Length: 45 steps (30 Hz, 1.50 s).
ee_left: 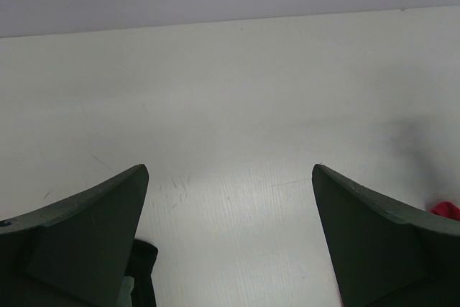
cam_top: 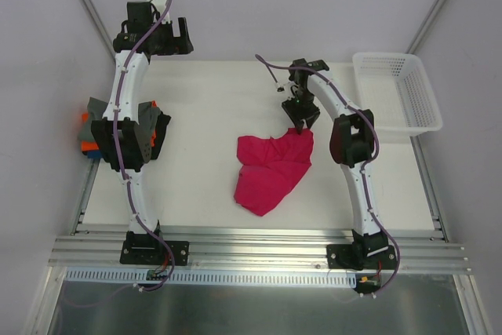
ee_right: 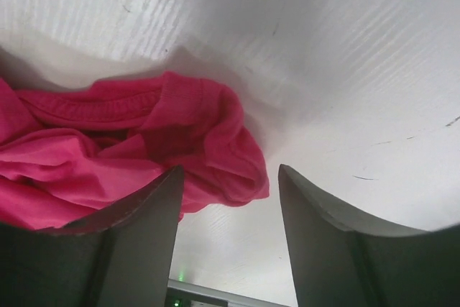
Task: Fold and stack the t-shirts
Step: Flatten out the tshirt
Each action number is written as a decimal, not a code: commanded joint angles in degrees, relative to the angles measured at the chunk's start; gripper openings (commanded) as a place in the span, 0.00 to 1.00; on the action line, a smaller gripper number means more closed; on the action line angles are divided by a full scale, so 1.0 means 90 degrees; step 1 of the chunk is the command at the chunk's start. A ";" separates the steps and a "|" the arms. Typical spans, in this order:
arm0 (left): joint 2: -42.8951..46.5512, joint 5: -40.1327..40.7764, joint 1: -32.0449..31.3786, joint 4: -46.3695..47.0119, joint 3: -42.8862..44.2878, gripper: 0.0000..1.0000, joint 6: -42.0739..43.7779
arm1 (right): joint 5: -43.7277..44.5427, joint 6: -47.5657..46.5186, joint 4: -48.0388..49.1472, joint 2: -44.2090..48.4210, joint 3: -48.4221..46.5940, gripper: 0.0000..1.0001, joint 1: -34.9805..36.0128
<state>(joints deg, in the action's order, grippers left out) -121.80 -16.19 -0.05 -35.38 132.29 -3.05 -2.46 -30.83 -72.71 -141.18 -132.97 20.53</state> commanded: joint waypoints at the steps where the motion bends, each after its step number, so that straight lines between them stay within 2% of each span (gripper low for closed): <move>1: 0.0281 -0.0242 -0.0033 0.0190 0.0203 0.99 -0.0169 | -0.0283 -0.0032 -0.0339 0.0023 -0.0138 0.42 0.0023; 4: 0.0291 -0.0243 -0.0033 0.0200 0.0204 0.99 -0.0150 | -0.0293 0.0066 -0.0301 0.0023 -0.0313 0.01 0.0033; 10: 0.0447 -0.0067 -0.0033 0.0200 -0.0031 0.99 -0.0062 | 0.0116 0.0203 0.0362 0.0725 -0.1045 0.01 0.0013; 12: 0.0457 -0.0038 -0.0033 0.0200 -0.0060 0.99 -0.0071 | 0.0234 0.0183 0.1025 0.1240 -0.1261 0.00 0.0013; 13: 0.0447 -0.0018 -0.0033 0.0200 -0.0050 0.99 -0.0081 | 0.0428 0.0135 0.1840 0.1515 -0.1106 0.01 0.0033; 15: 0.0428 0.0011 -0.0033 0.0200 -0.0011 0.99 -0.0081 | 0.0478 0.0037 0.2626 0.2197 -0.0677 0.01 0.0081; 18: 0.0408 0.0021 -0.0033 0.0210 0.0008 0.99 -0.0081 | 0.0644 -0.0012 0.3311 0.2318 -0.1414 0.01 0.0159; 21: 0.0428 0.0040 -0.0033 0.0229 -0.0031 0.99 -0.0110 | 0.0615 -0.0119 0.4306 0.2727 -0.1476 0.01 0.0325; 26: 0.0447 0.0070 -0.0052 0.0220 -0.0050 0.99 -0.0110 | 0.1102 -0.0792 0.5986 0.3362 -0.1437 0.01 0.0667; 28: 0.0457 0.0138 -0.0082 0.0220 -0.0041 0.99 -0.0091 | 0.1239 -0.0881 0.6115 0.3441 -0.1466 0.01 0.0775; 31: 0.0418 0.0158 -0.0150 0.0229 -0.0041 0.99 -0.0101 | 0.1113 -0.0949 0.5658 0.3665 -0.0863 0.01 0.0785; 35: 0.0418 0.0158 -0.0199 0.0239 0.0008 0.99 -0.0081 | 0.1357 -0.0481 0.5598 0.3919 -0.0480 0.01 0.0746; 38: 0.0408 0.0216 -0.0199 0.0259 0.0018 0.99 -0.0071 | 0.0803 -0.0646 0.4675 0.3920 -0.0218 0.01 0.0794; 41: 0.0398 0.0294 -0.0199 0.0259 0.0086 0.99 -0.0032 | 0.0713 0.0181 0.4941 0.4231 0.0193 0.01 0.0785; 45: 0.0408 0.0402 -0.0199 0.0259 0.0077 0.99 0.0007 | 0.0596 0.0095 0.4544 0.4251 -0.0002 0.01 0.0883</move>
<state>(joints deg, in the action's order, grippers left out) -121.80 -14.20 -1.83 -34.79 132.16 -3.53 5.28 -32.36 -32.64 -107.66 -131.00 27.88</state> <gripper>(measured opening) 0.992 0.011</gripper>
